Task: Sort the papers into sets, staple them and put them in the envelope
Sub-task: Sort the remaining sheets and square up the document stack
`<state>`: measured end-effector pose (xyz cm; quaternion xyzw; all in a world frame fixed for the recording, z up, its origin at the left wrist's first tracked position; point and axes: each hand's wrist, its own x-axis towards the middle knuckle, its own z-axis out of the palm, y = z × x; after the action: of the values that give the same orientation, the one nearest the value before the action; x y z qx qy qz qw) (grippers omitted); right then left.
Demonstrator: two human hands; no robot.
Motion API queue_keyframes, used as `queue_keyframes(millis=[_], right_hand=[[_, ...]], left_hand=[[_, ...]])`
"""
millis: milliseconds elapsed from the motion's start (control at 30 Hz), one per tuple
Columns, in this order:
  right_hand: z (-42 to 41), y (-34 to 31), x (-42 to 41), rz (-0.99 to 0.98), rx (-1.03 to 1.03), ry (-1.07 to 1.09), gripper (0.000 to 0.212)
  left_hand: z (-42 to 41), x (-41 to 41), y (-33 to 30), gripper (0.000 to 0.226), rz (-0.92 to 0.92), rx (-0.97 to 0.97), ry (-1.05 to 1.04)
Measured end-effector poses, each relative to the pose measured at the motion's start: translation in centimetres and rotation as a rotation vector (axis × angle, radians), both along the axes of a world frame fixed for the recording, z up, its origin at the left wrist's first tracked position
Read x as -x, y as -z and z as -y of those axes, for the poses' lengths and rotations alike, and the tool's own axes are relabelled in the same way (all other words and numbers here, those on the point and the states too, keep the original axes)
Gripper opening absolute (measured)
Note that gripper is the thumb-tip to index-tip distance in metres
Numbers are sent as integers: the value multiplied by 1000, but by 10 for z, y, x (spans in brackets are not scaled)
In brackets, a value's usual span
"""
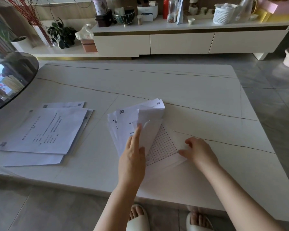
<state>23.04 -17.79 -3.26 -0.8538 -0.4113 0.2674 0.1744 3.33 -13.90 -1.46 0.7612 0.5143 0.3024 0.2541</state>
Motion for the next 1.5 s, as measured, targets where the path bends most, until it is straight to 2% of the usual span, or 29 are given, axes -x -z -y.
queue_keyframes(millis=[67, 133, 267, 333, 433, 500, 600, 700, 867, 1033, 1200, 1267, 1400, 1500], right_hand=[[2, 1, 9, 173, 94, -96, 58], [1, 3, 15, 217, 118, -130, 56], [2, 4, 10, -58, 36, 14, 28], [3, 2, 6, -91, 19, 36, 16], [0, 0, 2, -157, -70, 54, 11], [-3, -3, 1, -337, -136, 90, 9], [-4, -13, 7, -717, -205, 200, 11], [-4, -26, 16, -1056, -244, 290, 14], [-5, -39, 21, -1286, -356, 307, 13], [-5, -37, 25, -1345, -404, 294, 19], [-6, -36, 26, -1287, -381, 248, 19], [-4, -36, 21, -1230, -362, 251, 20], [7, -31, 1, -1067, -312, 301, 23], [17, -25, -15, -1004, -250, 345, 25]], left_hand=[[0, 0, -3, 80, 40, 47, -20], [0, 1, -3, 84, 52, 42, -21], [-2, 3, 2, 83, 40, -85, 39], [-5, 5, 8, 67, 55, -117, 44], [-7, 7, 14, 43, 78, -80, 57], [-7, 7, 14, 31, 55, -61, 61], [-6, 4, 9, 24, 77, 8, 75], [-5, 2, 2, 29, 95, 91, 74], [-1, -1, -2, 50, 30, 141, 120], [-2, -2, -2, 46, 65, 121, 93], [-4, 0, 2, 14, 156, 42, -2], [-6, 3, 3, 7, 179, 4, -59], [-9, 11, -2, 10, 250, 31, -179], [-7, 14, -6, 30, 306, 114, -207]])
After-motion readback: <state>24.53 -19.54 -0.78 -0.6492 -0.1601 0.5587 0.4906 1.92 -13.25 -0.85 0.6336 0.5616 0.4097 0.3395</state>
